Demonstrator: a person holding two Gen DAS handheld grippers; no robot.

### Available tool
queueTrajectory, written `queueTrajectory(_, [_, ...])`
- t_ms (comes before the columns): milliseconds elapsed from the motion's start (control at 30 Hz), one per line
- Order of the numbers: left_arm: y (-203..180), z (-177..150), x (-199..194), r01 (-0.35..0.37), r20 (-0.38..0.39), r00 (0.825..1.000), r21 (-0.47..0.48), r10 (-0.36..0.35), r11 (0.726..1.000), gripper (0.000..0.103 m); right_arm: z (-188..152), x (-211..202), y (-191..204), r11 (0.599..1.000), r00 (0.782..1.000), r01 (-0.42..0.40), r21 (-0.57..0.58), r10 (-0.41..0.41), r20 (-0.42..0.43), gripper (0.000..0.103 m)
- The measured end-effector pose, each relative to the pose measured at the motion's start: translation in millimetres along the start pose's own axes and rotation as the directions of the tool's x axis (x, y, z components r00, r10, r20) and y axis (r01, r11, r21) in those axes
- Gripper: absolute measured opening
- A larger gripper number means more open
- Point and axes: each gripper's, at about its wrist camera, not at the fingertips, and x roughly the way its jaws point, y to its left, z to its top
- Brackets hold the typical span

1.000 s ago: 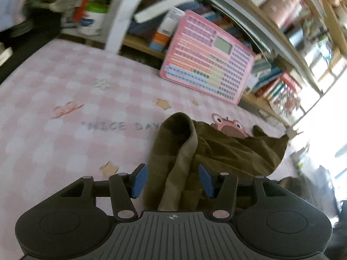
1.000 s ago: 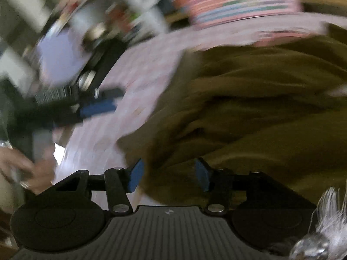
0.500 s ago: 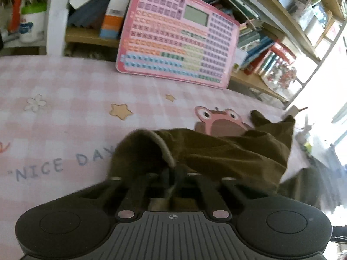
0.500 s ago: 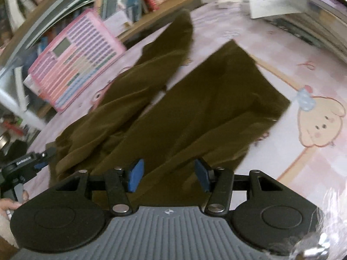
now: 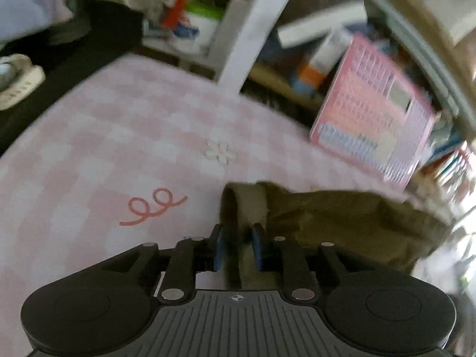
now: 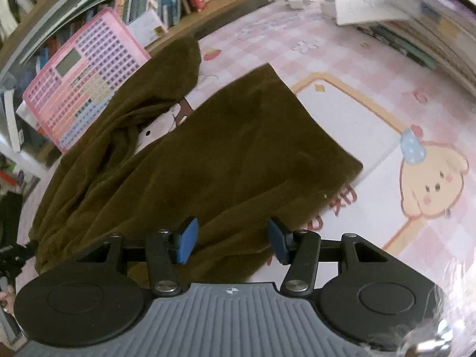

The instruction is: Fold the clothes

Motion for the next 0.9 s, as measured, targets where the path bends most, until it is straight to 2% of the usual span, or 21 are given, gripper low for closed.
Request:
queueTrajectory(100, [-2,-11,-24,0.024,0.016,1.000,0.004,-0.024,1.000,0.025,6,-4,-6,1.000,1.000,0.019,-0.009,-0.019,0.018,0.050])
queueTrajectory(233, [-6,-29,-43,0.079,-0.005,0.997,-0.037,-0.079,0.996,0.025,11,-9,-23,0.997,0.996,0.078,0.003,-0.078,0.039,0.050])
queueTrajectory(333, [-12,-44,-45,0.086,-0.027,0.996,-0.055,-0.088,0.995,0.025,14,-10,-37,0.994,0.993,0.112,0.020,-0.112,0.046,0.050])
queueTrajectory(500, [-19,-61,-45,0.031,-0.071,0.997,-0.045,-0.034,0.998,0.025,18,-12,-53,0.987,0.985,0.157,0.037,-0.160,0.072,0.050])
queueTrajectory(700, [-18,-72,-65,0.010,-0.064,0.998,-0.042,-0.013,0.999,0.025,21,-13,-67,0.978,0.975,0.202,0.058,-0.207,0.085,0.050])
queueTrajectory(900, [-21,-80,-81,0.000,-0.057,0.998,-0.021,-0.001,1.000,0.025,24,-1,-73,0.974,0.975,0.208,0.084,-0.213,0.063,0.050])
